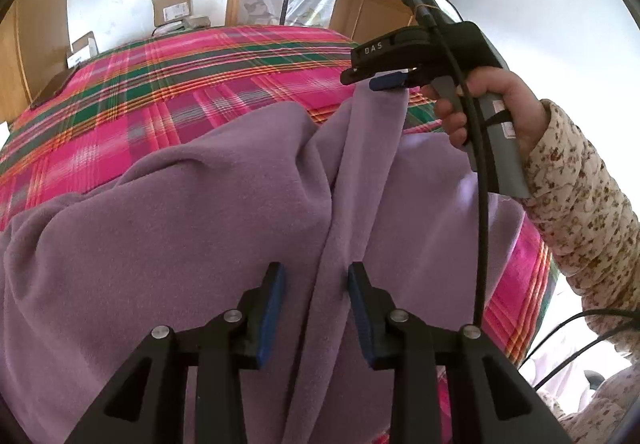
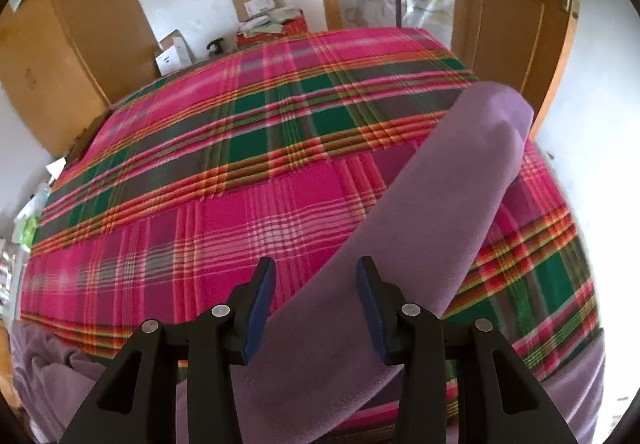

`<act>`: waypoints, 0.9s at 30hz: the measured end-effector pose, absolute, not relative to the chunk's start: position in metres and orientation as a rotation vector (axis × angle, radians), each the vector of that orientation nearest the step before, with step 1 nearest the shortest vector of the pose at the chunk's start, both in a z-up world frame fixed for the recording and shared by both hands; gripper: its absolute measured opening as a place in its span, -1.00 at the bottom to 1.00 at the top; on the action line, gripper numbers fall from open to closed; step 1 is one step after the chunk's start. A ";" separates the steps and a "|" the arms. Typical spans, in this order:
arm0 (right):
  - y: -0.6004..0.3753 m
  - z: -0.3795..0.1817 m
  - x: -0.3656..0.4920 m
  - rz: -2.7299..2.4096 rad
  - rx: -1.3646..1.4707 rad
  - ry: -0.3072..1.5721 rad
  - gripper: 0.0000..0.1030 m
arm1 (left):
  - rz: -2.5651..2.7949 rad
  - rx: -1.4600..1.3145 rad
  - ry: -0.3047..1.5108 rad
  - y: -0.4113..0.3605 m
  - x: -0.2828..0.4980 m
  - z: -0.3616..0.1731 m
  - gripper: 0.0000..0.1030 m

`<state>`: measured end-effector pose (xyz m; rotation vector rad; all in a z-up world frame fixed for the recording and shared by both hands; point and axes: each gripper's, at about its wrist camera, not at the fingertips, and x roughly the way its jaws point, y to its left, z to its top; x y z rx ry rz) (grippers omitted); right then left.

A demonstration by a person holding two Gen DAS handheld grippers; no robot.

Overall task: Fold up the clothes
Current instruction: 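Grasp the folded garment edge with the right gripper, then lift the garment edge upward with the right gripper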

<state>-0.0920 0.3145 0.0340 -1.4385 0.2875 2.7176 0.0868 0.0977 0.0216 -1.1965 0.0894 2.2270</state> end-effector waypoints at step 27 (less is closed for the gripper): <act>0.342 0.042 -0.088 2.720 -1.390 0.387 -0.54 | 2.214 -1.176 0.068 0.100 0.088 0.022 -0.36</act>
